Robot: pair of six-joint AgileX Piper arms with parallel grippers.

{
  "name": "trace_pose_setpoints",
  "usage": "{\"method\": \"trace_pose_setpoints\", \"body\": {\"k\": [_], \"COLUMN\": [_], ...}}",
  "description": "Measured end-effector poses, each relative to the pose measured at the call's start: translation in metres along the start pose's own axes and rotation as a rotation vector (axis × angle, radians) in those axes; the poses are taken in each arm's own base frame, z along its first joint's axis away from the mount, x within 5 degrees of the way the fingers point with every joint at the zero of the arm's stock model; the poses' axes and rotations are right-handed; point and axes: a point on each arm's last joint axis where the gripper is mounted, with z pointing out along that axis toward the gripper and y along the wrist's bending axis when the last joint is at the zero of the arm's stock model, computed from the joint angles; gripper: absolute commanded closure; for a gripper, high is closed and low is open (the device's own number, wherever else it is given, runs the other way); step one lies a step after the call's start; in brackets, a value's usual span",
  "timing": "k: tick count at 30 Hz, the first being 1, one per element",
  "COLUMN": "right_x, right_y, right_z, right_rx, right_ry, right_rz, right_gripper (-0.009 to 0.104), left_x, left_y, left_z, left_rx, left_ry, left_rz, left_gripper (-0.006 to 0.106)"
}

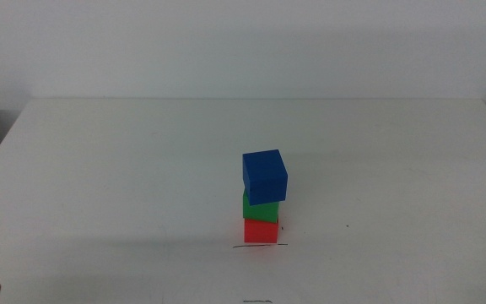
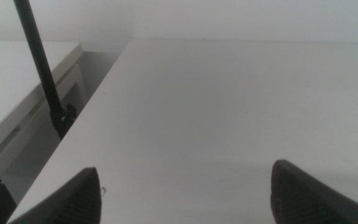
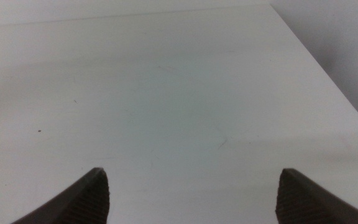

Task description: Stack red cubes first, then green, then blue cubes in a specific spot.

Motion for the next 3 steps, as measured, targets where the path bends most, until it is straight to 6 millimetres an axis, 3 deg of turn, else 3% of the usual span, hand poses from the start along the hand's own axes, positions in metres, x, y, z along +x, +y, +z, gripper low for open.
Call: {"method": "trace_pose_setpoints", "body": {"k": [3], "right_x": [0.0000], "right_y": [0.0000], "right_z": [0.0000], "right_rx": [0.000], "right_ry": [0.000], "right_rz": [0.000], "right_gripper": [0.021], "left_x": [0.0000], "left_y": [-0.0010], "left_z": [0.0000], "left_rx": [0.018], "left_ry": [0.000], "left_rz": [0.004], "left_gripper": [0.007]}}
